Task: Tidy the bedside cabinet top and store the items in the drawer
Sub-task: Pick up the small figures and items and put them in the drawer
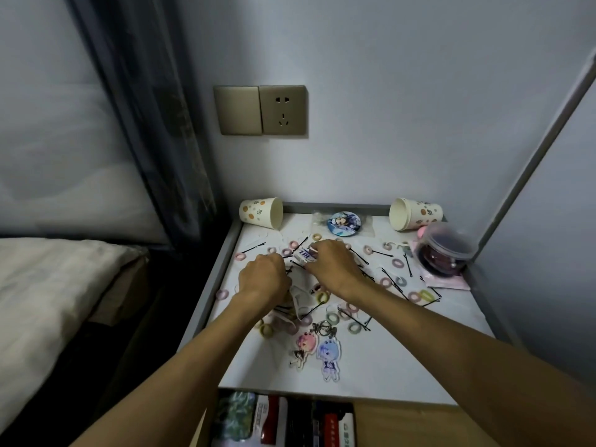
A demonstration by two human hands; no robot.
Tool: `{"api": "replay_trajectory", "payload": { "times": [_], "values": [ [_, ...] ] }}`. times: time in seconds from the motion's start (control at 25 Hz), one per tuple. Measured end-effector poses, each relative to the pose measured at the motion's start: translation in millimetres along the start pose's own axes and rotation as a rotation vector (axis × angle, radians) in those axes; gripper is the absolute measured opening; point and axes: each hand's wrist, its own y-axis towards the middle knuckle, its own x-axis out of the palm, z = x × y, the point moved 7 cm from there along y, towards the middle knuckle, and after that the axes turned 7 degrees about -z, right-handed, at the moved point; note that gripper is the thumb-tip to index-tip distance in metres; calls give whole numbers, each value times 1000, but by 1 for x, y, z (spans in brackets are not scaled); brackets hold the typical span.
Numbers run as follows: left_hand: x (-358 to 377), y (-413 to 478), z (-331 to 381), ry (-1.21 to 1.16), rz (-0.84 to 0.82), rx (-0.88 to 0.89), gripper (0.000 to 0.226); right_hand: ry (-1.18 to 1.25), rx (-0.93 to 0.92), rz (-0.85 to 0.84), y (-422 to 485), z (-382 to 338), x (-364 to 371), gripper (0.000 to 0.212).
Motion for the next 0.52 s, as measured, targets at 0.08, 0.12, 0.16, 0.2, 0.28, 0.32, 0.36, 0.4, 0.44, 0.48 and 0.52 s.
{"api": "replay_trajectory", "payload": {
  "times": [0.08,0.12,0.16,0.2,0.28,0.32,0.36,0.4,0.44,0.48,0.52],
  "values": [
    [-5,0,0,-30,11,9,29,189,42,18,-6,5,-10,8],
    [-10,-2,0,-66,25,11,23,290,58,21,-13,6,-14,8],
    [-15,-5,0,-119,40,14,17,390,70,21,-20,7,-19,10],
    [-22,-11,-1,-183,56,20,13,480,77,22,-29,7,-24,11],
    [-38,-28,0,-326,105,49,11,580,72,1,-52,4,-34,14],
    [-46,-41,1,-410,130,68,8,597,60,-30,-67,1,-37,16],
    [-54,-54,2,-491,145,87,5,608,46,-72,-81,-1,-39,18],
    [-58,-71,3,-560,141,109,2,621,36,-124,-99,-3,-40,18],
    [-60,-90,4,-616,123,127,2,638,25,-180,-118,-5,-40,19],
    [-60,-111,4,-660,93,139,4,645,11,-241,-139,-5,-39,20],
    [-56,-129,4,-693,54,144,7,625,-7,-309,-159,-3,-36,22]
  ]
}}
